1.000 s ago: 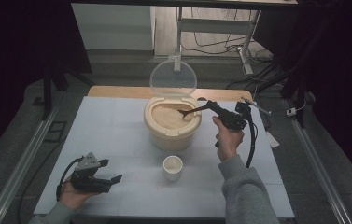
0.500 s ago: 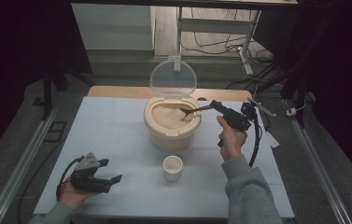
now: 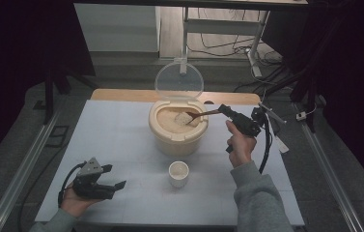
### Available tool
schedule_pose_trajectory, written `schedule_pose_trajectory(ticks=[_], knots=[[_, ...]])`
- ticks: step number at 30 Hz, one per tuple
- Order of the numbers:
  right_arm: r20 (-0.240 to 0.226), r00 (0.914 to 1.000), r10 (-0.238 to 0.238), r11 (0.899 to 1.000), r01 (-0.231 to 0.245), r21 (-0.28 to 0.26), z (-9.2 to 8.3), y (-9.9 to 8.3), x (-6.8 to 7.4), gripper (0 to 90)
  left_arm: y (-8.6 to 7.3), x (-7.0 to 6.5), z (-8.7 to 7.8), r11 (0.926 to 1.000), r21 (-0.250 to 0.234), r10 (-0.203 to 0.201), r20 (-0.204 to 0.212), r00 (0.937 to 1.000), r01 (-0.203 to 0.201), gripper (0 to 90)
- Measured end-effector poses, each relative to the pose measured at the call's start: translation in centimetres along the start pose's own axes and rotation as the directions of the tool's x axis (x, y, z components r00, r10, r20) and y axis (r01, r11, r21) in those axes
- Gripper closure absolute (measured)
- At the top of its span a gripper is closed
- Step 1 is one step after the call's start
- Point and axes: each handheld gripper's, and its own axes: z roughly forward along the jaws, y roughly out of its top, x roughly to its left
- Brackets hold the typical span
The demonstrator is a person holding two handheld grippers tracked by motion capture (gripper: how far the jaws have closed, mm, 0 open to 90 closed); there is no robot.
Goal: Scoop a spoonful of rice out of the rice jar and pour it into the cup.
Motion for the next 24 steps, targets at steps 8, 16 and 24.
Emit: schedule_pose_trajectory(ticks=[8, 16, 24], knots=[[-0.015, 0.9999, 0.002, 1.000, -0.002, -0.004, -0.21, 0.14, 0.19, 83.0, -0.04, 0.05, -0.01, 1.0000, 0.002, 0.000, -0.001, 1.0000, 0.000, 17.7], [-0.024, 0.9992, 0.033, 0.999, -0.033, 0.000, -0.36, 0.34, 0.02, 83.0, -0.05, 0.10, -0.04, 1.0000, 0.000, -0.002, -0.001, 1.0000, 0.002, 17.8], [-0.038, 0.9982, 0.046, 0.999, -0.046, -0.005, -0.55, 0.35, 0.03, 83.0, -0.04, 0.14, -0.10, 1.0000, -0.003, -0.004, -0.002, 1.0000, 0.004, 17.8]])
